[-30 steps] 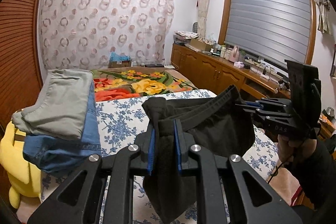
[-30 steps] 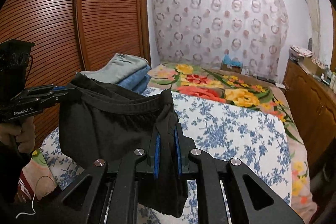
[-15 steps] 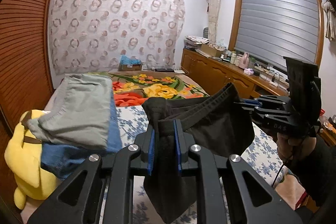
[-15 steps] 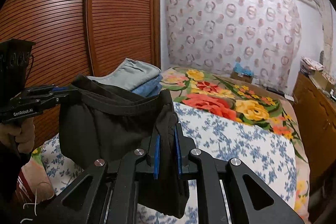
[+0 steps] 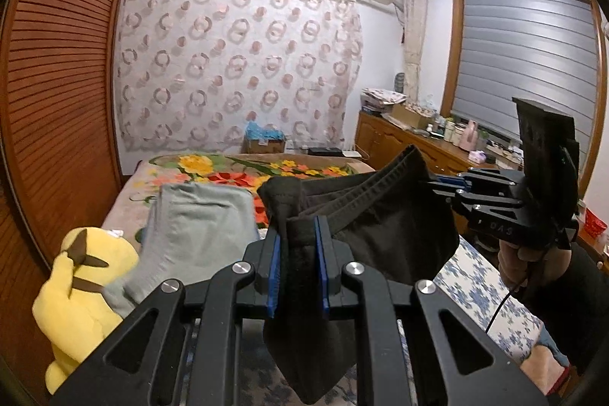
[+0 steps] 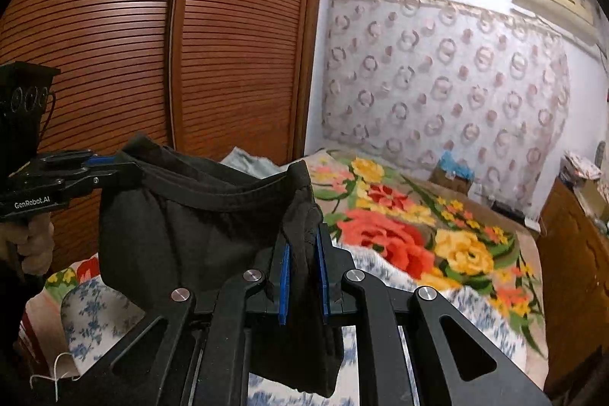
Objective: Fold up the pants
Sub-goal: 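Lift the folded black garment with the left tool and carry it toward the jeans stack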
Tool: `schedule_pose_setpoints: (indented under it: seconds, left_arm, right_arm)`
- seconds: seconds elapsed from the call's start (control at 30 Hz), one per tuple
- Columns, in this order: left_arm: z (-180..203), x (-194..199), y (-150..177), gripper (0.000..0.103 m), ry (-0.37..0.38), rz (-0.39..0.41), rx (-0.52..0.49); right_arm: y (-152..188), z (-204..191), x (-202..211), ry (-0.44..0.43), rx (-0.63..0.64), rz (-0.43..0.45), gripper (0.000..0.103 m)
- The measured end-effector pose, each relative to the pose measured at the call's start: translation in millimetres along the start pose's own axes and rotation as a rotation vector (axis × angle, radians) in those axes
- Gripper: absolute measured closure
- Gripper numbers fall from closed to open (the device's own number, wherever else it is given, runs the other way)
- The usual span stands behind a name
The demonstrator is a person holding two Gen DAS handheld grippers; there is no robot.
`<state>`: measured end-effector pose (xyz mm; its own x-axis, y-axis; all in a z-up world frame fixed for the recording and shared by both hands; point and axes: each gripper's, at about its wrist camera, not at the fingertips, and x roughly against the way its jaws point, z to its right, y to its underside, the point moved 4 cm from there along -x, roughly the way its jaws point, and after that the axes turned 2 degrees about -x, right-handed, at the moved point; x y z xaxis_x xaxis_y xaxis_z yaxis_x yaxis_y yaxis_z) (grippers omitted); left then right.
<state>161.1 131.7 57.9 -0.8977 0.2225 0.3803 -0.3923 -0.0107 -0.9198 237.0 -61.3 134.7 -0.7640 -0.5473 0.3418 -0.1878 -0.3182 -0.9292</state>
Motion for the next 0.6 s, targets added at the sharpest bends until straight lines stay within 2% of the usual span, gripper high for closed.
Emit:
schedule_pose_setpoints:
  seconds: [0.3,0.6]
  left_arm:
    - [-29.7,-16.3,-10.3,0.086,-0.050,0.009,0.020]
    - [-56.3,-18.8,-5.2,0.086,-0.110,0.025,0.068]
  right_arm:
    - [-24.7,7.1,-46.4,0.010,0.056,0.016,0.091]
    - [-39.9,6.1,-90.8,-0.025,0.143,0.022,0.091]
